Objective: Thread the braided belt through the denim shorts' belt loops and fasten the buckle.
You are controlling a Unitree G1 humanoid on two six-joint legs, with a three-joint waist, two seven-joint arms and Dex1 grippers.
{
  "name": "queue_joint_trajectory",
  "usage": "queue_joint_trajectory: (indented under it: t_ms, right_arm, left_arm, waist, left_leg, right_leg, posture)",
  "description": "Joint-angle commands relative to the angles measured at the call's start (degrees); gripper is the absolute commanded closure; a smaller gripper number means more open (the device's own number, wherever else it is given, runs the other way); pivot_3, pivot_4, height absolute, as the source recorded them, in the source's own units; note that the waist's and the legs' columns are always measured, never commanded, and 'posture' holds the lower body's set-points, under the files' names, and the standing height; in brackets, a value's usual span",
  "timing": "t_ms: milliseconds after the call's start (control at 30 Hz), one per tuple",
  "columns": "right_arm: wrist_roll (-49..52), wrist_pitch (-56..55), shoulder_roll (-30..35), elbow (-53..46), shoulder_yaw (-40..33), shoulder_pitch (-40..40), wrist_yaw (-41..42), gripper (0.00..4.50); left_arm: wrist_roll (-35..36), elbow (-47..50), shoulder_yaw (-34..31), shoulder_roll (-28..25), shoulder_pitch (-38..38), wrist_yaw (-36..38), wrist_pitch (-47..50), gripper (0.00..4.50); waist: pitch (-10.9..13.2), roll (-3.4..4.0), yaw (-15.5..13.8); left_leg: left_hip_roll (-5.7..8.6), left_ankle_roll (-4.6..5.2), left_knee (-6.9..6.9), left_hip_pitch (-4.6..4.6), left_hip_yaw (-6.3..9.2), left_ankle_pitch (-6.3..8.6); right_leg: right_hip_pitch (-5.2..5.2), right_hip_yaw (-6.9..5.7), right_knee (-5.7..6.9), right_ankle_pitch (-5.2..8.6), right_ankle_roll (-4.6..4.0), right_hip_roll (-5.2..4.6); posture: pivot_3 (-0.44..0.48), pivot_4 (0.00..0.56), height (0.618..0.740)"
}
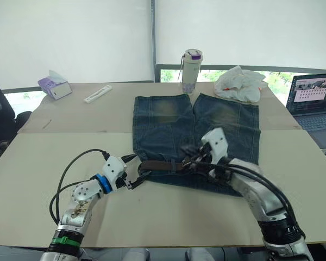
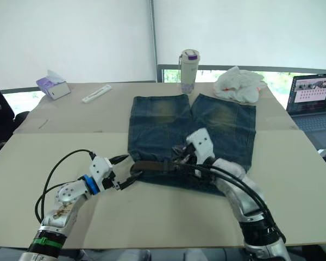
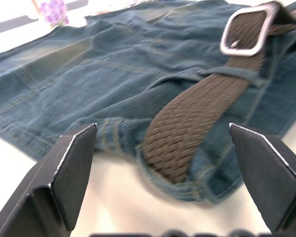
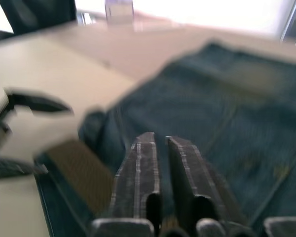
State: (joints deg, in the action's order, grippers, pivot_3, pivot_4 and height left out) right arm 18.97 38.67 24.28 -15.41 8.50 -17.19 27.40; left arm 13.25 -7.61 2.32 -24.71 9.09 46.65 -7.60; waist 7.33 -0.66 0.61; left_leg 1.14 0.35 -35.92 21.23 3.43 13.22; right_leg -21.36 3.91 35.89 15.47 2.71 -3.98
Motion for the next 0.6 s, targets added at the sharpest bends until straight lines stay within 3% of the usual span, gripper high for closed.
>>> queue_joint_trajectory:
  t_ms: [33, 233, 367, 500, 600]
  right_arm:
    - [-2.15, -1.60, 1.31, 2.26, 0.28, 3.02, 0.86, 4.48]
    - [-1.73, -7.16, -0.07, 1.22, -1.54, 5.51, 2.42, 4.48]
    - [4.40, -11.95, -2.80, -3.86, -9.76, 5.44, 3.37, 4.48]
    - [7.82, -12.90, 1.16, -7.98, -16.14, 8.44, 6.86, 4.48]
    - [8.92, -14.04, 7.04, -9.06, -20.22, 13.97, 12.35, 3.61]
  left_arm:
    - [0.76, 2.23, -1.32, -0.56, -0.12, 0.29, -1.16, 0.00]
    - [1.01, 3.51, -1.32, -0.87, -0.62, 0.62, -0.49, 0.00]
    - [2.80, 5.66, -1.56, -1.32, -0.61, 1.97, 1.29, 0.00]
    - [5.48, 8.95, -2.33, -2.82, -1.51, 3.77, 4.21, 0.00]
    - [7.27, 11.60, -3.46, -4.62, -2.70, 4.50, 7.28, 0.00]
  waist:
    - [-0.01, 0.02, 0.11]
    - [-0.07, -0.03, 0.46]
    - [-0.02, 0.00, 0.41]
    - [0.00, 0.02, 0.14]
    - [0.00, 0.00, 0.08]
  left_leg:
    - [0.00, 0.00, 0.00, 0.00, -0.01, 0.00]
    - [-0.10, 0.00, 0.00, -0.16, -0.03, 0.00]
    - [-0.10, 0.00, 0.00, -0.07, -0.02, 0.00]
    - [-0.06, 0.00, 0.00, -0.04, 0.00, 0.00]
    - [-0.07, 0.00, 0.02, -0.06, 0.01, 0.00]
  right_leg:
    - [-0.01, 0.00, 0.00, 0.00, 0.00, 0.01]
    - [0.15, 0.01, 0.00, 0.02, 0.02, 0.15]
    - [0.06, 0.04, 0.01, 0.02, 0.02, 0.19]
    - [0.08, 0.03, -0.01, 0.04, 0.06, 0.11]
    - [0.14, 0.01, -0.07, 0.05, 0.08, 0.09]
  posture:
    - [0.000, 0.150, 0.740]
    - [0.000, 0.150, 0.740]
    - [0.000, 0.150, 0.740]
    - [0.000, 0.150, 0.740]
    - [0.000, 0.150, 0.740]
